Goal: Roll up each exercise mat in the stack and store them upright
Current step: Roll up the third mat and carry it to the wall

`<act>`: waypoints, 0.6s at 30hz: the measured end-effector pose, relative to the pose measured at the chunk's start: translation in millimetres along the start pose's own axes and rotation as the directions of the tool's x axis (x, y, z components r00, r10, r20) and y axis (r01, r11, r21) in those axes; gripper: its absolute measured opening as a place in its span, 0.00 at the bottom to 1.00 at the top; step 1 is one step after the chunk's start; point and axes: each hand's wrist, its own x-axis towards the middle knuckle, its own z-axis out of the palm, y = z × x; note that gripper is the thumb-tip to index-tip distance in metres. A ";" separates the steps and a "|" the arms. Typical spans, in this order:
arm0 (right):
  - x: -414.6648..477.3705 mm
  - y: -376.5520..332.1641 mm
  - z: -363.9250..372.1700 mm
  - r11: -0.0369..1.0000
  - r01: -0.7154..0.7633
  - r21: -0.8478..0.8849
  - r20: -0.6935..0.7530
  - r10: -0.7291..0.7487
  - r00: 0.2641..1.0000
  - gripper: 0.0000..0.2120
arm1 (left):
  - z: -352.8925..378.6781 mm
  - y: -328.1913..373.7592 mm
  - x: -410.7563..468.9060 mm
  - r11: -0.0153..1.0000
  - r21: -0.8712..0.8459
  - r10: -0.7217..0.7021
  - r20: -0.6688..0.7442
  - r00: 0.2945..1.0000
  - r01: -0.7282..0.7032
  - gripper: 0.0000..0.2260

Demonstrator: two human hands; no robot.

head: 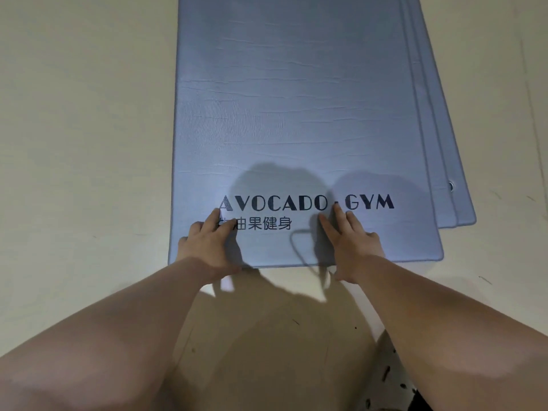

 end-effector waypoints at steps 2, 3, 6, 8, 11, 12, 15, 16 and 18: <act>1.2 -1.2 3.3 1.000 -0.005 -0.028 -0.045 0.003 0.999 0.64 | 2.9 1.2 -1.4 1.000 0.021 0.008 0.002 1.000 -0.008 0.49; 2.3 -0.6 3.4 1.000 0.006 -0.020 -0.062 -0.007 0.998 0.62 | 5.7 0.3 -1.8 0.997 0.073 0.016 -0.003 1.000 -0.015 0.50; 4.2 5.8 -4.9 0.996 0.080 -0.031 -0.070 -0.082 0.994 0.55 | 7.0 -1.8 -2.9 0.918 0.377 0.166 -0.077 0.983 -0.126 0.53; 3.5 11.8 -12.3 0.992 0.129 0.004 -0.035 -0.128 0.991 0.49 | 3.1 -0.8 -1.7 0.850 0.471 0.313 -0.091 0.945 -0.236 0.53; 0.0 20.3 -25.8 0.981 0.181 0.075 0.023 -0.183 0.983 0.38 | -2.3 3.2 0.6 0.844 0.417 0.400 -0.069 0.914 -0.337 0.51; 0.2 22.5 -30.6 0.977 0.192 0.088 0.025 -0.195 0.981 0.33 | -2.0 3.9 1.9 0.840 0.402 0.421 -0.061 0.905 -0.364 0.50; 5.7 25.3 -39.7 0.964 0.211 0.159 -0.006 -0.213 0.977 0.18 | -4.2 4.1 3.9 0.817 0.394 0.474 -0.044 0.879 -0.421 0.48; 7.0 23.7 -42.3 0.956 0.217 0.198 -0.032 -0.215 0.976 0.15 | -8.4 3.1 4.7 0.821 0.393 0.462 -0.033 0.887 -0.413 0.49; 6.4 17.2 -48.4 0.926 0.219 0.307 -0.106 -0.195 0.975 0.10 | -17.8 0.1 8.3 0.851 0.372 0.407 -0.020 0.913 -0.371 0.47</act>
